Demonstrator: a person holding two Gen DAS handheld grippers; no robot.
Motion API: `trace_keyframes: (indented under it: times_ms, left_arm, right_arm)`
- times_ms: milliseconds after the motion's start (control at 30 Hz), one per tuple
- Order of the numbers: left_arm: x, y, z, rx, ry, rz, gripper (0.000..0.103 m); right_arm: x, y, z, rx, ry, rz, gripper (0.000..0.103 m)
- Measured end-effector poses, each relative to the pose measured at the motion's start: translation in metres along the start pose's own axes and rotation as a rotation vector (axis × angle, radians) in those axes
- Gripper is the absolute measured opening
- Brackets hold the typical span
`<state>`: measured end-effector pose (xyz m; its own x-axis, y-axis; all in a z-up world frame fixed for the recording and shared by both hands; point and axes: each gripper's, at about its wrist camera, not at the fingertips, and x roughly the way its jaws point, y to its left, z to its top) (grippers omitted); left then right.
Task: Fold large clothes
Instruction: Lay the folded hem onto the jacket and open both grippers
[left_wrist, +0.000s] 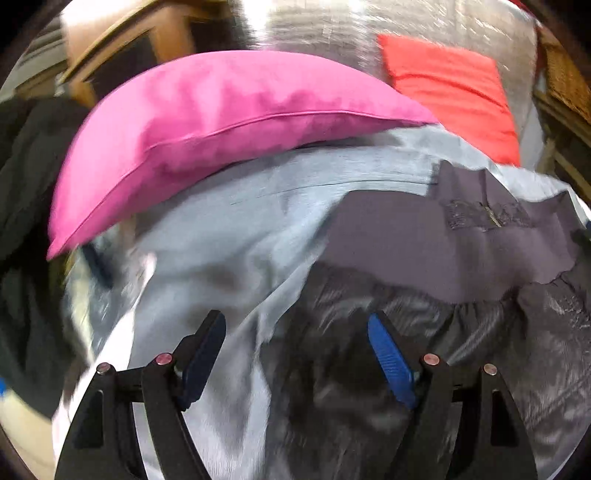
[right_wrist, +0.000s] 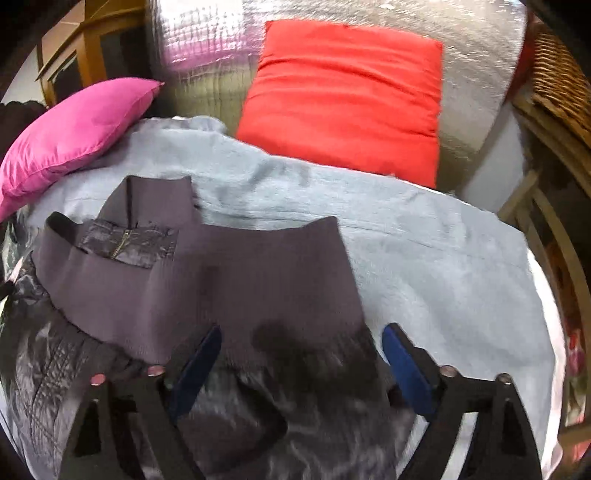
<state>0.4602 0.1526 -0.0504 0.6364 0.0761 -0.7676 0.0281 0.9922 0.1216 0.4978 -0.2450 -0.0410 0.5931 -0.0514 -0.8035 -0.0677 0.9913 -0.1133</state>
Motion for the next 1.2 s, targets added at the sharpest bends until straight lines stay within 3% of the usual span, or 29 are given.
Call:
trace_keyframes:
  times_ms: [100,133,200,233,433,733,800,833,867,933,1000,1100,1200]
  left_arm:
    - [0.026,-0.009,0.018,0.023,0.079,-0.021,0.076]
    - [0.034,-0.013,0.022,0.022,0.108,-0.041,0.062]
    - [0.044,-0.019,0.025,0.023,0.140,-0.059,0.042]
    - [0.048,-0.020,0.026,0.011,0.151,-0.059,0.039]
    - [0.051,-0.005,0.027,-0.133,0.154,-0.038,0.024]
    - [0.063,-0.006,0.020,-0.192,0.184,-0.017,0.023]
    - [0.059,-0.005,0.020,-0.210,0.179,-0.016,0.027]
    - [0.056,-0.002,0.022,-0.215,0.161,-0.022,0.030]
    - [0.045,0.000,0.020,-0.227,0.131,-0.032,0.033]
    - [0.023,0.008,0.017,-0.262,0.085,-0.029,0.055]
    - [0.000,0.019,0.010,-0.314,0.035,-0.029,0.063]
    - [-0.034,0.038,-0.007,-0.379,0.003,-0.049,0.064]
    - [-0.068,0.042,-0.032,-0.381,-0.025,-0.069,0.064]
  right_arm:
    - [0.018,0.000,0.006,-0.012,0.052,0.012,0.057]
    - [0.023,-0.004,0.007,-0.008,0.066,0.020,0.033]
    - [0.026,-0.017,0.009,0.024,0.068,0.033,0.025]
    - [0.027,-0.023,0.009,0.043,0.067,0.039,0.021]
    - [0.033,-0.038,0.007,0.125,0.031,0.021,0.018]
    - [0.038,-0.051,0.009,0.213,0.013,-0.009,0.018]
    - [0.048,-0.054,0.007,0.239,0.040,0.012,0.021]
    - [0.044,-0.054,0.007,0.247,0.023,0.023,0.028]
    - [0.039,-0.056,0.006,0.265,0.013,0.041,0.055]
    - [0.021,-0.061,0.005,0.317,-0.020,0.072,0.091]
    - [-0.003,-0.067,0.004,0.349,-0.081,0.111,0.091]
    - [-0.040,-0.075,-0.006,0.408,-0.118,0.178,0.091]
    - [-0.079,-0.070,-0.031,0.408,-0.154,0.256,0.091]
